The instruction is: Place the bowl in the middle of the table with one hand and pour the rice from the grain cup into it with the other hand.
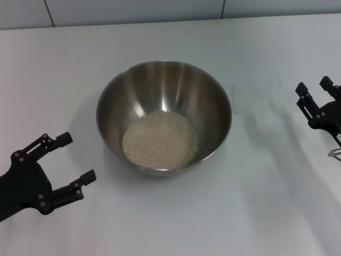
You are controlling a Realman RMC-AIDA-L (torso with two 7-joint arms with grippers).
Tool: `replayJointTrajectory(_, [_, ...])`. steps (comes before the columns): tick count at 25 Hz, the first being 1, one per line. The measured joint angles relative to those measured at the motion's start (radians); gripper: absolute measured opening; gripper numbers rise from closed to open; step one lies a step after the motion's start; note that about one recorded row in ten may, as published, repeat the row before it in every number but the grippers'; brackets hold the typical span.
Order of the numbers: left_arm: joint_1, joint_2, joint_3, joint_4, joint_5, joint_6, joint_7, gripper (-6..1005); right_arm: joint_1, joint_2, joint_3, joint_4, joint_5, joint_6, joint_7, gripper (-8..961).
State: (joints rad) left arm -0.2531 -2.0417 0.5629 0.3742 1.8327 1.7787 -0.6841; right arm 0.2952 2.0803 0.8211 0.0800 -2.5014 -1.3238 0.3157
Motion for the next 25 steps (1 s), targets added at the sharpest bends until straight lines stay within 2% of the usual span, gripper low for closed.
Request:
replayJointTrajectory(4, [0.0,0.0,0.0,0.0,0.002,0.0,0.0,870,0.0,-0.004,-0.02,-0.033,-0.009,-0.094,0.048,589])
replayJointTrajectory(7, [0.001,-0.001,0.001,0.0,0.005,0.0,0.0,870,0.021,-0.021,-0.096,-0.116,-0.025,-0.235,0.144,589])
replayJointTrajectory(9, [0.001,-0.001,0.001,0.0,0.005,0.0,0.0,870,0.061,-0.049,-0.218,-0.206,-0.03,-0.338,0.276,589])
replayJointTrajectory(10, [0.001,-0.001,0.001,0.0,0.005,0.0,0.0,870,0.061,-0.049,-0.218,-0.206,-0.03,-0.338,0.276,589])
replayJointTrajectory(11, [0.0,0.0,0.002,0.0,0.005,0.0,0.0,870,0.078,-0.062,-0.273,-0.232,-0.031,-0.361,0.324,589])
replayJointTrajectory(14, [-0.009,0.003,0.007,0.0,0.005,-0.005,-0.002,870,0.136,-0.108,-0.494,-0.284,-0.031,-0.389,0.44,589])
replayJointTrajectory(15, [-0.009,0.003,0.007,0.0,0.005,-0.005,-0.002,870,0.136,-0.108,-0.494,-0.284,-0.031,-0.389,0.44,589])
replayJointTrajectory(17, [-0.013,0.003,0.009,0.0,0.005,-0.007,-0.004,870,0.169,-0.126,-0.617,-0.31,-0.03,-0.41,0.479,589])
replayJointTrajectory(25, [-0.03,0.005,0.01,0.0,0.005,-0.006,-0.012,870,0.193,-0.128,-0.748,-0.377,-0.028,-0.488,0.491,589])
